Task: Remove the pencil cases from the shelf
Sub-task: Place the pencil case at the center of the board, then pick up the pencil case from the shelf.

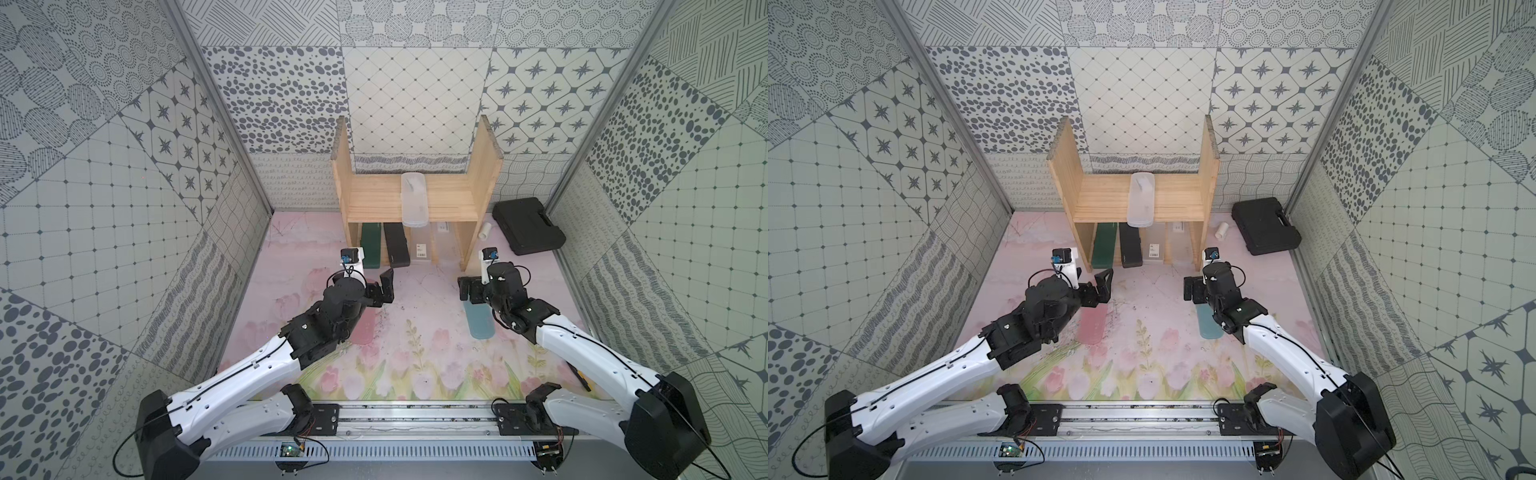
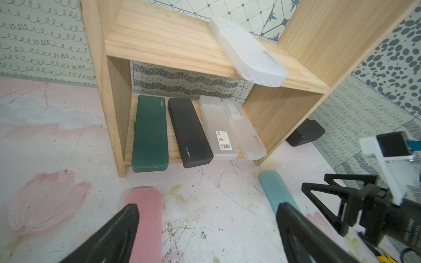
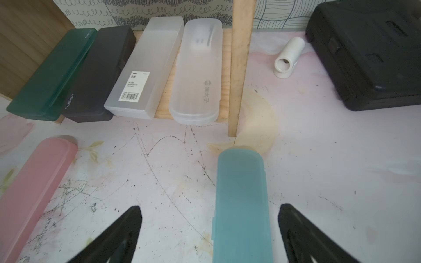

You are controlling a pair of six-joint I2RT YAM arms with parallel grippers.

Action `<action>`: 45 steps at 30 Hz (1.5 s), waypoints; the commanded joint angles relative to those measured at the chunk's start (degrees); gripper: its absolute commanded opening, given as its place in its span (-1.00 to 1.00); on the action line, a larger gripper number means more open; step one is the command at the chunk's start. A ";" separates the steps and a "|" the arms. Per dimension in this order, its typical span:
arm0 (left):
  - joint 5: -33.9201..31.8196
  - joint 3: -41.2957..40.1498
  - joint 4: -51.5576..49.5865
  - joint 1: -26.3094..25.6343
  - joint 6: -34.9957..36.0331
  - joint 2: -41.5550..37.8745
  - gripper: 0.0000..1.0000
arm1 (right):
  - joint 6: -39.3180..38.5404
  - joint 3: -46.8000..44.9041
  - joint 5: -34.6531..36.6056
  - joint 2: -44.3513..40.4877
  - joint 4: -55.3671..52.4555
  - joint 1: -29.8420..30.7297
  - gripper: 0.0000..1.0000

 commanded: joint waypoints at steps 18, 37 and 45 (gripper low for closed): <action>-0.10 58.97 -35.66 0.62 2.72 36.74 0.98 | -0.18 -9.88 3.41 -6.49 14.63 -0.03 0.97; 0.94 80.90 -43.56 6.28 6.23 58.32 0.99 | 1.58 -10.77 3.32 -8.52 13.34 -0.65 0.97; 3.50 81.24 -40.37 6.73 8.59 61.21 0.99 | 1.72 -10.79 2.92 -7.63 13.47 -0.91 0.97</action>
